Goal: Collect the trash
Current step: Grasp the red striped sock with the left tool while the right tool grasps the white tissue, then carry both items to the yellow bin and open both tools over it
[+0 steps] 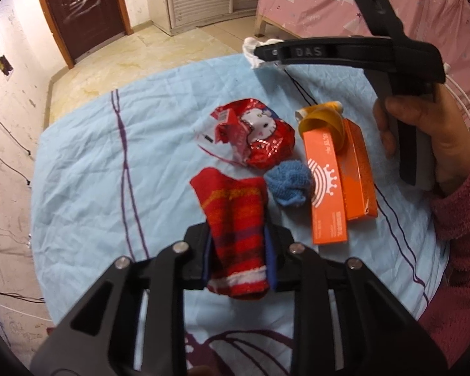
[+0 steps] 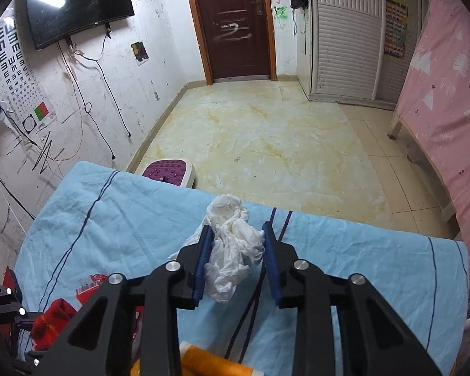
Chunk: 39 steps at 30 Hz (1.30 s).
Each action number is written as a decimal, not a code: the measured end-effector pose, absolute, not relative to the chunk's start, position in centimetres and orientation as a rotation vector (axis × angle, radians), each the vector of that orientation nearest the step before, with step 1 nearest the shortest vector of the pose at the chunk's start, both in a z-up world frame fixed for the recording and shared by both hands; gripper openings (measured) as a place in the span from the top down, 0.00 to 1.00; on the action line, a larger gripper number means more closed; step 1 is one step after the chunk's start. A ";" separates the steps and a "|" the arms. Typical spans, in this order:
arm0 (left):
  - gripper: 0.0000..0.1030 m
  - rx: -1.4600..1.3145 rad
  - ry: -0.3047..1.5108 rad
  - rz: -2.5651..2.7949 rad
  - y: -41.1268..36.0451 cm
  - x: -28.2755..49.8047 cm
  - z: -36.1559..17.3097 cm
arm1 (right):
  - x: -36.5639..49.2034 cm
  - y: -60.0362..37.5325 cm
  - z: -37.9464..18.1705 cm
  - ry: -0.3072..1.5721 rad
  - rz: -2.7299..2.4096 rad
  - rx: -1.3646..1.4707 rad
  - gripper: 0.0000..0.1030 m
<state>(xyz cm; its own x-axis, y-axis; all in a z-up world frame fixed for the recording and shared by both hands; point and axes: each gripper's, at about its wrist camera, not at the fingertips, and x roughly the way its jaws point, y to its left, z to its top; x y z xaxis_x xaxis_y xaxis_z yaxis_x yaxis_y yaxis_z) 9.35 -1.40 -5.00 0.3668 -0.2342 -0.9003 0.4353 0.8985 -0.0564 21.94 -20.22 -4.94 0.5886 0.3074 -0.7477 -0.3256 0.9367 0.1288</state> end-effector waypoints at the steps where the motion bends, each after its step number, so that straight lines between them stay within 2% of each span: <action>1: 0.76 0.205 1.112 -0.430 -1.4 9.2 -4.8 | 21.6 -20.4 -4.7 0.860 0.372 -0.018 0.76; 12: 0.76 0.205 1.019 -0.410 -1.9 7.3 -1.1 | 16.3 -23.5 0.0 0.749 0.405 0.030 0.75; 23: 0.76 0.215 0.948 -0.457 -6.7 5.9 1.5 | 9.4 -31.7 3.4 0.614 0.331 0.131 0.75; 39: 0.76 0.310 0.903 -0.690 -19.9 3.3 3.1 | 1.4 -46.8 -0.7 0.606 0.027 0.271 0.75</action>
